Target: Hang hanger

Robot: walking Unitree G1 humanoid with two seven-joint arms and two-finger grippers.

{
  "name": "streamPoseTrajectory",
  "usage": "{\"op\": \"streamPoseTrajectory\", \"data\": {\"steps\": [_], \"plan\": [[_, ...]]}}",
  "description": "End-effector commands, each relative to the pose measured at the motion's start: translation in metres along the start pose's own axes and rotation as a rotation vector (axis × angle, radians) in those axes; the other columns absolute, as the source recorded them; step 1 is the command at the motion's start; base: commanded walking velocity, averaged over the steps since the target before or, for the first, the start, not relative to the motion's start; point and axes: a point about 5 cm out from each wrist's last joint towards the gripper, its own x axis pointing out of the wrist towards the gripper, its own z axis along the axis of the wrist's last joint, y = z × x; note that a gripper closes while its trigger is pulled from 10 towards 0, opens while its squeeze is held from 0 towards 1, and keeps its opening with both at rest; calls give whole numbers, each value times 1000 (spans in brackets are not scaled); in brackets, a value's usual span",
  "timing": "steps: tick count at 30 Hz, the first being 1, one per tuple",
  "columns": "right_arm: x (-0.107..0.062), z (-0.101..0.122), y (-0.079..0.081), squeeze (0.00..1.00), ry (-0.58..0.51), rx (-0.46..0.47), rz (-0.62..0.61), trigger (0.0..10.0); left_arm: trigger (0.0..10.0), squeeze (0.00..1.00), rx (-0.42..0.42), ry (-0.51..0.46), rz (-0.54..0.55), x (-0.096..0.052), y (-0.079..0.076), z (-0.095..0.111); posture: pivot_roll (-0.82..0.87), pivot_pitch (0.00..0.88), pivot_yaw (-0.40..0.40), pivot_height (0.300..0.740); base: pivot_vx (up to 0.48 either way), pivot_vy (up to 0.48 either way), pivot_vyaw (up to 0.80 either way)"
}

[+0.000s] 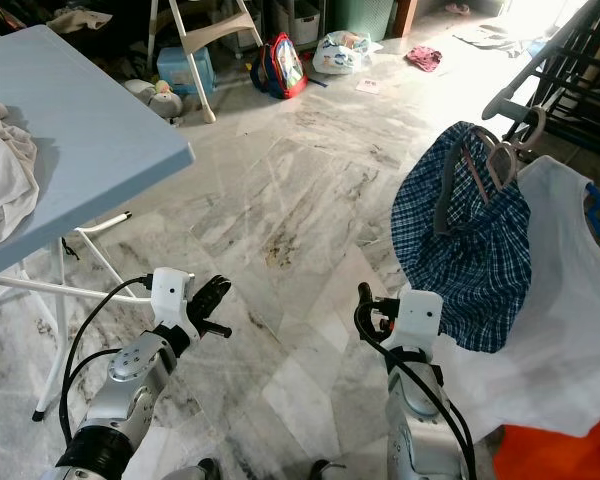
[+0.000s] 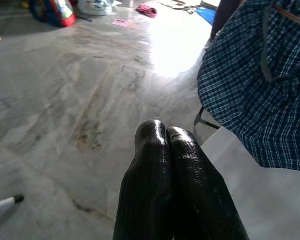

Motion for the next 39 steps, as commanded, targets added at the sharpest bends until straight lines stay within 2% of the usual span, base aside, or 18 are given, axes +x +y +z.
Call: {"op": "streamPoseTrajectory", "data": {"steps": [1, 6, 24, 30, 35, 39], "plan": [[-2, -1, -3, 0, 11, 3, -11, 10000, 10000, 0, -4, 15, -1, -2, 2, -2, 11, 191, -3, 740, 307, 304, -800], [-6, -3, -1, 0, 15, -2, -7, 10000, 10000, 0, -8, 21, -9, -5, 1, -5, 10, 196, 4, 740, 324, 310, 0], [-5, -3, 1, 0, 15, -11, -21, 10000, 10000, 0, 4, 37, -25, -4, -2, -7, 17, 190, 9, 740, 317, 309, -800], [-5, -4, -1, 0, 22, -5, -43, 10000, 10000, 0, 32, 58, 8, -5, 1, -10, 17, 192, 9, 740, 0, 0, -800], [-7, -4, -4, 0, 17, -11, -55, 10000, 10000, 0, 38, 21, 21, -6, -1, -8, 14, 198, 6, 740, 0, 0, -746], [-8, -3, -7, 0, 14, -16, -63, 10000, 10000, 0, 1, 22, -17, -6, -7, -9, 11, 203, 2, 740, 0, 0, -256]]}}
